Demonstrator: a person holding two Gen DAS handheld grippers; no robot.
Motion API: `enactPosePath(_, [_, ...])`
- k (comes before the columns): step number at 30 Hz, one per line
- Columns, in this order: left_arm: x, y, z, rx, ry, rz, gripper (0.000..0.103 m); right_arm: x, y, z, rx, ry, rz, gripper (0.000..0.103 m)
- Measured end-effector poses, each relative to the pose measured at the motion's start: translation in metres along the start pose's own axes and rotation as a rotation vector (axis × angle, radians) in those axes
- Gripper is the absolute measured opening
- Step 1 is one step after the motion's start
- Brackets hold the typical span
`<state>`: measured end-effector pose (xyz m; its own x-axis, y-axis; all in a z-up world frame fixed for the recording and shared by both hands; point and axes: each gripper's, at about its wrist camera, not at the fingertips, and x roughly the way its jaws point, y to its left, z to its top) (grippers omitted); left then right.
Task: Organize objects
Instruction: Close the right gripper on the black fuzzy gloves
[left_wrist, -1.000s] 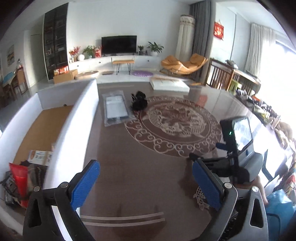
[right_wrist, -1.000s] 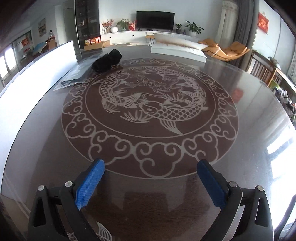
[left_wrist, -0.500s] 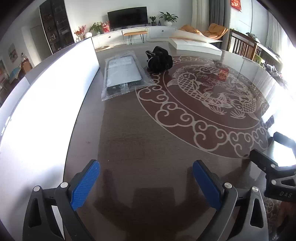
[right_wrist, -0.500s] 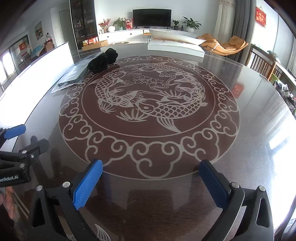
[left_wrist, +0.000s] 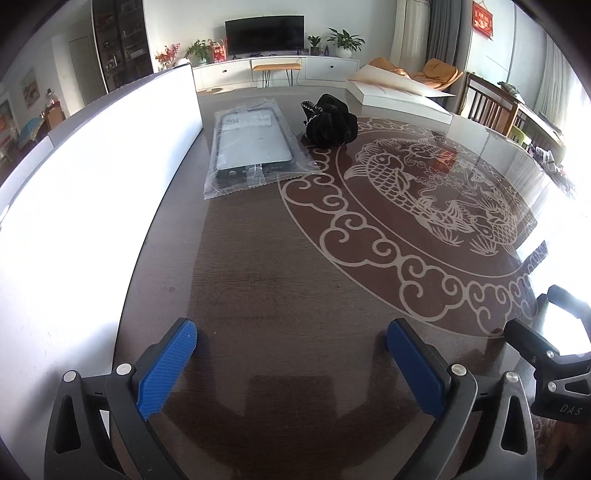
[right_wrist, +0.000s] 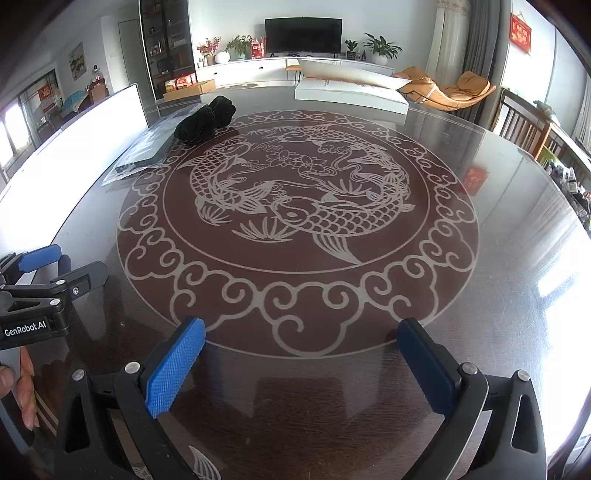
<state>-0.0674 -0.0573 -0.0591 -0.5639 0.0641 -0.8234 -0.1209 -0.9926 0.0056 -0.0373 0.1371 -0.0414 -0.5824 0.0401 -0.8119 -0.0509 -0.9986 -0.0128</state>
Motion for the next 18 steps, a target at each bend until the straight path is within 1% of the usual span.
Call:
enactPosePath(6, [-0.001,0.000,-0.001,0.000,0.000,0.000,0.103,-0.002,0.001,-0.001,-0.001,0.001,-0.001,0.103])
enactPosePath(8, [-0.001,0.000,-0.001,0.000,-0.001,0.000,0.103,0.002,0.004,0.005,-0.018,0.011,0.013,0.103])
enactPosePath(10, [-0.001,0.000,-0.001,0.000,-0.001,0.000,0.103,0.018,0.011,0.027,-0.069,0.061,0.065,0.103])
enactPosePath(11, [-0.001,0.000,-0.001,0.000,-0.001,0.000,0.103,0.024,0.013,0.042,-0.073,0.083,0.089,0.103])
enactPosePath(12, [-0.002,0.000,-0.001,0.000,-0.001,0.000,0.103,0.028,0.017,0.059,-0.065,0.077,0.108,0.103])
enactPosePath(15, [-0.002,0.000,-0.001,0.000,-0.001,0.000,0.103,0.039,0.031,0.117,-0.023,0.025,0.190,0.103])
enactPosePath(18, [-0.002,0.000,-0.002,0.000,-0.001,0.000,0.103,0.063,0.052,0.171,0.005,0.014,0.230,0.102])
